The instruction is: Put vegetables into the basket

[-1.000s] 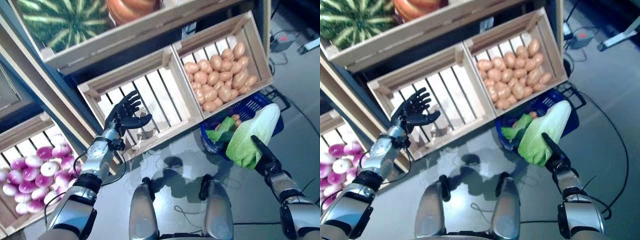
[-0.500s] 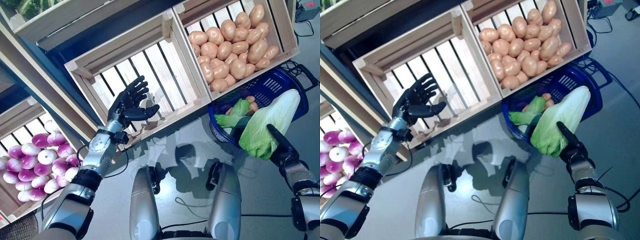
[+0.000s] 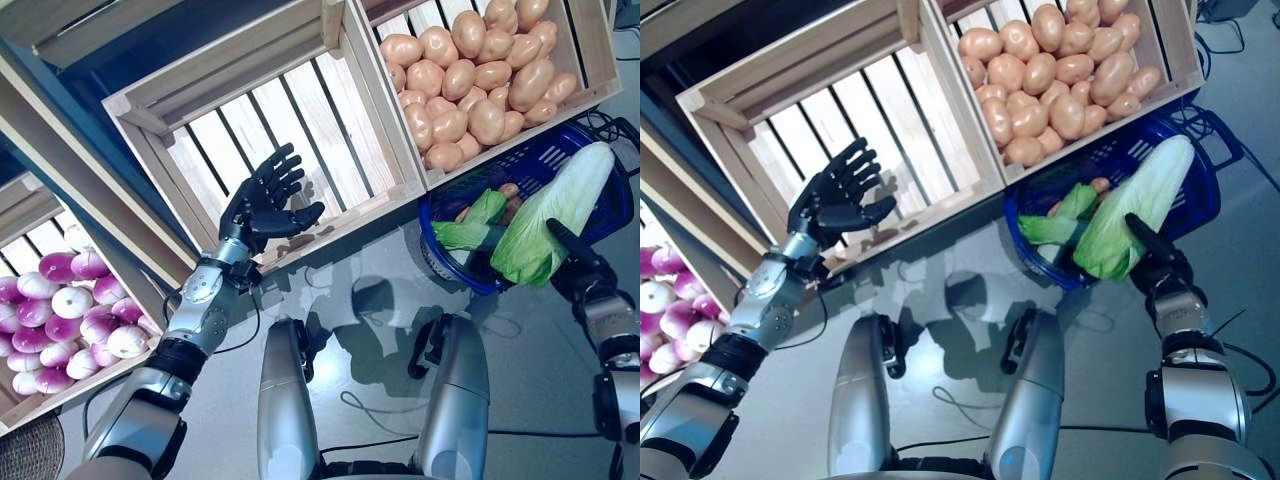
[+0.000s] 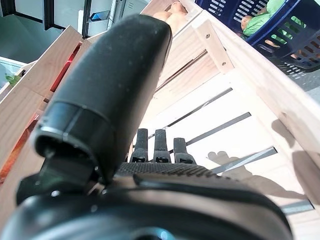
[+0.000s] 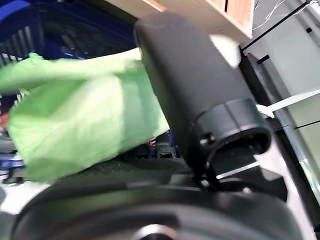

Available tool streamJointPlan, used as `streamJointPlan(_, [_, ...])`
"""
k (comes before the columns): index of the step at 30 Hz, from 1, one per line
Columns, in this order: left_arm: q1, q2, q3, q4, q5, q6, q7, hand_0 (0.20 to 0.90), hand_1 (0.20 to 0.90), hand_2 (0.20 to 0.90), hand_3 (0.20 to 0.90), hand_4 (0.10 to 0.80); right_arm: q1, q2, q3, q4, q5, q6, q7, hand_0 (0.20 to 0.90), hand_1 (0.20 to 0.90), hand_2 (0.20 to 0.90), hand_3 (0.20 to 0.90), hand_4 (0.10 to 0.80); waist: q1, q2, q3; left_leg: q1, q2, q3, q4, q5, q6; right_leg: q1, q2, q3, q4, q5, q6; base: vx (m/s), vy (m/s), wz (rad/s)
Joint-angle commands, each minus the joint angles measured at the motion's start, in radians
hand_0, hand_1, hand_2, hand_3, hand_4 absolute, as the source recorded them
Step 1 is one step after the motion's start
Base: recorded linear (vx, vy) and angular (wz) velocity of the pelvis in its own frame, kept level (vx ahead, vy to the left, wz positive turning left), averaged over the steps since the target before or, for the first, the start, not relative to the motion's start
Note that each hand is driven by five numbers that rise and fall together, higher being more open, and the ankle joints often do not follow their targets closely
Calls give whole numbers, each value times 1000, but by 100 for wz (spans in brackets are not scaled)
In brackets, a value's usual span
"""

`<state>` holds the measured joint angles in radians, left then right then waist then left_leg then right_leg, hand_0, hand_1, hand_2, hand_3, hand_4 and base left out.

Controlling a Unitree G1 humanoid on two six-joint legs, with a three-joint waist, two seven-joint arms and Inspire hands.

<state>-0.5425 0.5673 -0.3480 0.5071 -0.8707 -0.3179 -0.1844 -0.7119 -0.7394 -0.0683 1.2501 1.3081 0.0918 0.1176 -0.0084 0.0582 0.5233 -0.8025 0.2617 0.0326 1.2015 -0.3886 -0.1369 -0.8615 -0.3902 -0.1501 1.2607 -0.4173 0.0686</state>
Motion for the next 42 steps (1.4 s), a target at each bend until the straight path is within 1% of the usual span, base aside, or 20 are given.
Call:
streamJointPlan(1, [-57,63,22,-77,-47,-119,-27,900,900,900,900,800,-35,-58,-21,-3,30,-92,5,900,900,900,900,800,7,-7,-36,86,-15,47,23,-119,51,111,20,24,-66,20,23,34,41,0])
streamJointPlan(2, [-56,60,23,-71,-63,-114,-43,900,900,900,900,800,-30,-55,-20,-2,26,-90,-1,900,900,900,900,800,9,-11,-47,107,-12,52,-6,-106,52,131,24,23,-86,27,26,0,0,0])
streamJointPlan(3, [-55,59,23,-69,-63,-113,-44,900,900,900,900,800,-28,-56,-22,0,23,-86,-3,900,900,900,900,800,9,-13,-49,107,-12,57,-25,-78,58,133,24,19,-106,51,18,0,0,0])
streamJointPlan(5, [-47,63,21,-69,-70,-102,-51,900,900,900,900,800,-21,-63,-33,4,24,-71,-7,900,900,900,900,800,17,-19,-64,146,-6,65,-72,-61,55,174,22,10,-149,65,22,46,3,1])
streamJointPlan(12, [-19,71,20,-41,-77,-96,-84,900,900,900,900,800,-14,-49,-29,-3,9,-66,0,900,900,900,900,800,27,-29,-101,229,1,86,-191,-13,51,251,27,2,-249,110,32,65,26,-3])
streamJointPlan(16, [6,63,26,-29,-55,-84,-89,900,900,900,900,800,14,-19,-23,-9,-19,-57,-3,900,900,900,900,800,36,-38,-136,301,2,103,-304,32,53,318,25,-7,-337,152,36,78,24,-7])
streamJointPlan(21, [30,43,16,6,5,-74,-93,900,900,900,900,800,48,42,4,-14,-76,-46,25,900,900,900,900,800,52,-49,-175,383,-7,116,-454,107,53,410,26,-44,-477,219,40,77,7,3])
streamJointPlan(24, [59,11,17,49,63,-74,-59,900,900,900,900,800,88,111,31,-28,-111,-53,66,900,900,900,900,800,62,-61,-210,455,-21,125,-573,165,53,492,37,-77,-604,269,41,126,-11,-1])
streamJointPlan(26, [97,-18,32,72,77,-69,-55,900,900,900,900,800,137,186,52,-63,-103,-75,89,900,900,900,900,800,66,-74,-242,524,-34,137,-685,222,52,565,55,-100,-732,313,44,164,-30,-2])
streamJointPlan(28, [137,-47,47,82,100,-66,-60,900,900,900,900,800,188,242,63,-94,-109,-108,111,900,900,900,900,800,69,-82,-268,577,-42,147,-764,257,48,624,72,-119,-831,346,49,168,-29,-4])
streamJointPlan(29, [165,-64,52,84,123,-75,-65,900,900,900,900,800,220,269,67,-112,-117,-115,126,900,900,900,900,800,70,-84,-281,607,-49,153,-808,275,47,660,85,-124,-884,362,51,210,-17,-8])
streamJointPlan(30, [209,-85,60,84,134,-68,-68,900,900,900,900,800,265,304,75,-141,-123,-118,141,900,900,900,900,800,72,-87,-304,647,-61,160,-877,308,47,708,106,-129,-967,392,55,217,4,-7])
streamJointPlan(31, [235,-102,65,79,152,-66,-67,900,900,900,900,800,293,328,84,-165,-133,-117,145,900,900,900,900,800,73,-87,-319,677,-66,165,-919,318,46,740,115,-132,-1011,399,59,232,15,-5])
streamJointPlan(33, [313,-134,74,65,191,-65,-75,900,900,900,900,800,380,371,102,-232,-154,-113,176,900,900,900,900,800,76,-86,-365,742,-83,175,-1026,361,45,811,141,-137,-1117,430,63,225,27,-9])
streamJointPlan(34, [347,-151,77,61,193,-66,-87,900,900,900,900,800,419,393,115,-268,-156,-116,182,900,900,900,900,800,76,-85,-379,765,-86,177,-1066,379,43,834,147,-137,-1152,445,66,185,23,-9])
streamJointPlan(36, [396,-167,88,64,197,-71,-113,900,900,900,900,800,478,427,134,-308,-153,-125,206,900,900,900,900,800,76,-84,-401,797,-92,182,-1123,397,42,865,158,-138,-1198,457,69,110,10,-4])
streamJointPlan(38, [439,-182,93,75,212,-84,-122,900,900,900,900,800,524,467,151,-349,-141,-139,204,900,900,900,900,800,72,-84,-418,827,-94,186,-1171,412,39,894,165,-137,-1240,471,74,100,5,3])
streamJointPlan(39, [463,-204,91,119,253,-101,-112,900,900,900,900,800,558,508,170,-367,-150,-148,194,900,900,900,900,800,65,-83,-433,856,-96,191,-1215,423,39,917,171,-133,-1272,483,79,94,4,4])
streamJointPlan(42, [476,-232,85,188,264,-111,-92,900,900,900,900,800,586,541,191,-378,-153,-144,176,900,900,900,900,800,56,-82,-446,884,-98,195,-1262,437,38,938,180,-130,-1299,491,82,63,-2,-6])
